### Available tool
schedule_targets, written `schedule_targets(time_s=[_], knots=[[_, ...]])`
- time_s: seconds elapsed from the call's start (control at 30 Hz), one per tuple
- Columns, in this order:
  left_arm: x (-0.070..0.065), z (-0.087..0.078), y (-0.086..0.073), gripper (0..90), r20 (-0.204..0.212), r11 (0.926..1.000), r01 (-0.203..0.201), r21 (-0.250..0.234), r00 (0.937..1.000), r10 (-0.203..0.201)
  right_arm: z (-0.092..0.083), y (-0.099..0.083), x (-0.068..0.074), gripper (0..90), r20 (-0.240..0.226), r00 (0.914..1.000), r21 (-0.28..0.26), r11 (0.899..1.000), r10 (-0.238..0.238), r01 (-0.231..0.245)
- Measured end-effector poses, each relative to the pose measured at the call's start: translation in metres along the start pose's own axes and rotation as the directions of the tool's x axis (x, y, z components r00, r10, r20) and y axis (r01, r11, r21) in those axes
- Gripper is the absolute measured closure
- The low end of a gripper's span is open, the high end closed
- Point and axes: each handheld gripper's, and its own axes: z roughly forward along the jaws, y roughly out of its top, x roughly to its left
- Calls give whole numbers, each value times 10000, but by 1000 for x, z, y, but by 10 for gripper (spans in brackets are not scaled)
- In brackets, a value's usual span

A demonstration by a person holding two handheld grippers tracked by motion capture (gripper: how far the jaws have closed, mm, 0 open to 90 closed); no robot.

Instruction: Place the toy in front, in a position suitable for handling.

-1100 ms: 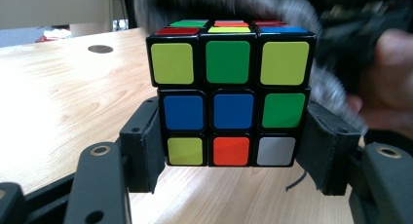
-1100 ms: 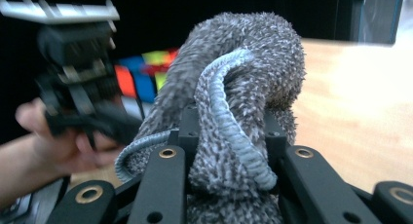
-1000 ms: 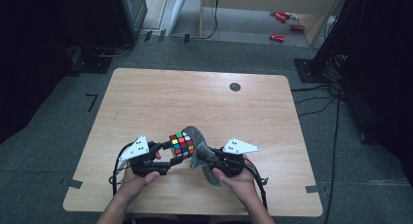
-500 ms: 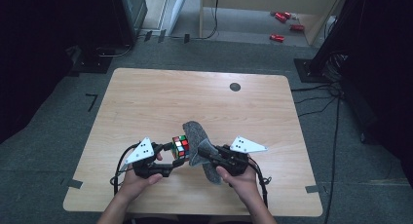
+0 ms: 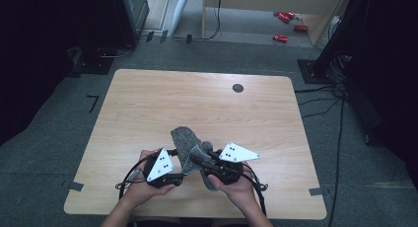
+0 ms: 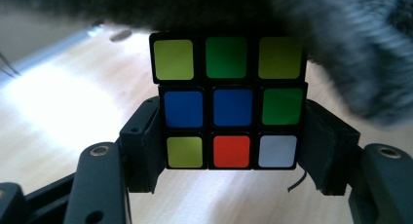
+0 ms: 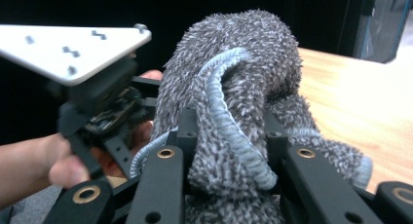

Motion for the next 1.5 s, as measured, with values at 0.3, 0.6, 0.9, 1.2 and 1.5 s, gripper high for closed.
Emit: schedule_targets(time_s=[0.3,0.6,0.9,1.2,1.5], knots=[[4,-1,-3,355,84,9994,176,-289,9998,-173,-9,-8,-30,711,1327,9827,393,9900,1290,-1353],[5,-2,-4,355,83,9996,205,-192,9998,-204,0,-3,-7,707,815,9966,261,9995,151,-172],[7,-1,-5,355,147,9993,352,-149,9993,-350,-2,-5,-9,703,1436,9896,505,9986,98,-172],[8,-2,-3,355,283,9984,537,-154,9982,-533,1,-3,-4,703,1387,9895,649,9974,-403,315],[4,6,-3,355,519,9986,509,169,9973,-517,1,-2,0,700,1252,9909,649,9971,-487,409]])
